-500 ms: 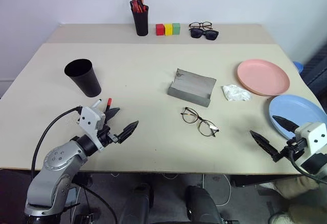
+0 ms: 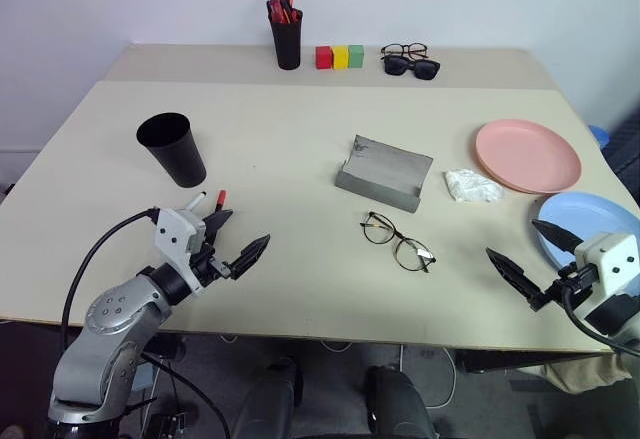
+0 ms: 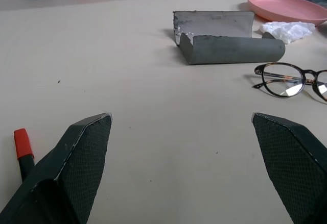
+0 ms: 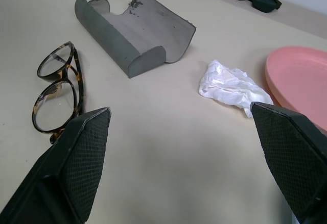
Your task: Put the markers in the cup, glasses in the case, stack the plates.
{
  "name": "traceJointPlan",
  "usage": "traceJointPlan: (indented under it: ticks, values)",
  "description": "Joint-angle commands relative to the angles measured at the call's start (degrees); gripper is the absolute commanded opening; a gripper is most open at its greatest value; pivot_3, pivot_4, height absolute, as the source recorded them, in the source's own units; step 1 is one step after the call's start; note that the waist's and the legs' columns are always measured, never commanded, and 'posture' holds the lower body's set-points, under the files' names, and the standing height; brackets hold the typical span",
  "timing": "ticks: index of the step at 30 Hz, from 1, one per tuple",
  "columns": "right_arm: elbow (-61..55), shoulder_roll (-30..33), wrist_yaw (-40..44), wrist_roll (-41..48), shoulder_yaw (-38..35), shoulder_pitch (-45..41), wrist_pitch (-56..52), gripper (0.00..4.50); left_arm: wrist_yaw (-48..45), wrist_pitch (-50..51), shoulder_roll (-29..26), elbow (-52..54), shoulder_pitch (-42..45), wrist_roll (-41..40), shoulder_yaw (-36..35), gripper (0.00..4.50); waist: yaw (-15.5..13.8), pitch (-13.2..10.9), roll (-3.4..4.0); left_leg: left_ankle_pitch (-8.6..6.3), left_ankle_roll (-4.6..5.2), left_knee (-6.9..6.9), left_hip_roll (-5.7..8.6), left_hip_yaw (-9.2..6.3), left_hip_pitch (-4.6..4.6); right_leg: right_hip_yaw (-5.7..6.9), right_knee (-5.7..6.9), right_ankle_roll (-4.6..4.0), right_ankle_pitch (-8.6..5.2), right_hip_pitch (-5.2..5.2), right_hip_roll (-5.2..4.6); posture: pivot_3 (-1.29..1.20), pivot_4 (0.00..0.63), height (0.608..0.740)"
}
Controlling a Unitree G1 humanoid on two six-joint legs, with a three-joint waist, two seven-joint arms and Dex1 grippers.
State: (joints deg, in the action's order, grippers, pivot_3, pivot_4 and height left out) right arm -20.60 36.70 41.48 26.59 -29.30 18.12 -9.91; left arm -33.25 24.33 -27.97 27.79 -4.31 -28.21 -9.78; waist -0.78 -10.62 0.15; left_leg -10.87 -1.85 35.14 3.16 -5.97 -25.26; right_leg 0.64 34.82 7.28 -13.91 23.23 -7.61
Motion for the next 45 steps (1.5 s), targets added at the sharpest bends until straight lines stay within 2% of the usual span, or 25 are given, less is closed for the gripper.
traceJointPlan:
  ticks: [1,7,11,15,18,24,30,39,42,45]
  values:
    - [0.05,0.21,0.59,0.25,-0.93,-0.34,1.01,4.46,0.74,-0.31,0.14,2.44,0.73,-0.19,0.23,4.50,0.00,0.00,0.00,0.00,0.00,0.00,0.00,0.00,0.01,0.00,0.03,0.00,0.00,0.00,0.00,0.00,0.150,0.740]
    - [0.66,0.10,1.37,-0.10,-0.11,-1.49,1.97,4.46,1.70,-0.20,0.51,2.13,0.79,-0.50,-0.16,4.50,0.00,0.00,0.00,0.01,0.01,0.00,0.00,-0.01,0.09,-0.01,0.22,-0.05,0.03,0.03,0.02,0.00,0.150,0.740]
    - [-1.49,0.02,4.44,3.14,2.24,-4.65,2.05,4.46,10.02,4.97,3.62,2.79,4.40,-0.72,-1.33,4.50,0.01,-0.01,-0.02,0.11,0.16,0.04,0.01,-0.01,0.10,-0.02,0.26,-0.04,0.03,0.02,0.03,0.00,0.150,0.740]
    - [-2.88,1.86,7.78,6.31,6.81,-10.71,-0.92,4.46,21.28,16.65,6.55,2.91,11.38,-1.99,-3.50,4.50,0.03,-0.06,-0.10,0.12,0.17,0.11,0.05,-0.07,0.20,-0.02,0.45,0.05,0.01,-0.05,0.07,0.00,0.150,0.740]
    - [-2.76,3.60,10.47,7.36,11.51,-17.30,-3.43,4.46,27.96,32.85,5.43,2.29,18.69,-4.75,-6.49,4.50,0.11,-0.19,-0.33,0.13,0.16,0.12,0.06,-0.11,0.44,-0.03,0.53,0.15,-0.03,-0.23,0.19,0.00,0.150,0.740]
    - [-1.52,5.82,15.09,8.71,15.87,-25.23,-6.03,4.46,35.27,53.68,6.74,-3.54,31.47,-5.42,-13.12,4.50,0.01,-0.35,-0.62,0.14,0.15,0.04,0.02,-0.32,0.71,-0.02,0.54,0.15,-0.04,-0.46,0.44,0.00,0.150,0.740]
    - [-1.24,6.19,17.31,8.14,17.66,-28.40,-5.96,4.46,36.74,59.42,6.87,-12.16,39.60,-2.14,-14.72,4.50,0.07,-0.50,-0.87,0.15,0.11,0.02,0.04,-0.31,0.72,-0.02,0.53,0.27,0.09,-0.48,0.45,0.00,0.150,0.740]
    - [-2.25,6.05,16.52,7.47,16.46,-26.74,-5.48,4.46,37.88,60.54,8.84,-27.08,45.06,5.04,-10.57,4.50,-0.06,-0.50,-0.90,0.19,0.01,0.02,0.04,-0.31,0.74,-0.05,0.54,0.24,0.10,-0.47,0.46,0.00,0.150,0.740]
    - [-3.35,6.00,15.87,7.53,16.04,-25.41,-5.47,4.50,37.50,58.81,9.57,-30.24,45.41,6.99,-9.18,3.67,-0.06,-0.48,-0.87,0.20,-0.02,0.01,0.04,-0.32,0.79,-0.05,0.56,0.24,0.11,-0.50,0.46,0.00,0.150,0.740]
    - [-4.09,6.01,15.23,7.62,15.66,-24.39,-5.43,4.50,36.94,58.56,10.28,-31.32,46.12,8.02,-8.56,2.12,-0.11,-0.46,-0.83,0.14,-0.18,0.01,0.03,-0.31,0.84,-0.06,0.57,0.19,0.08,-0.54,0.45,0.00,0.150,0.740]
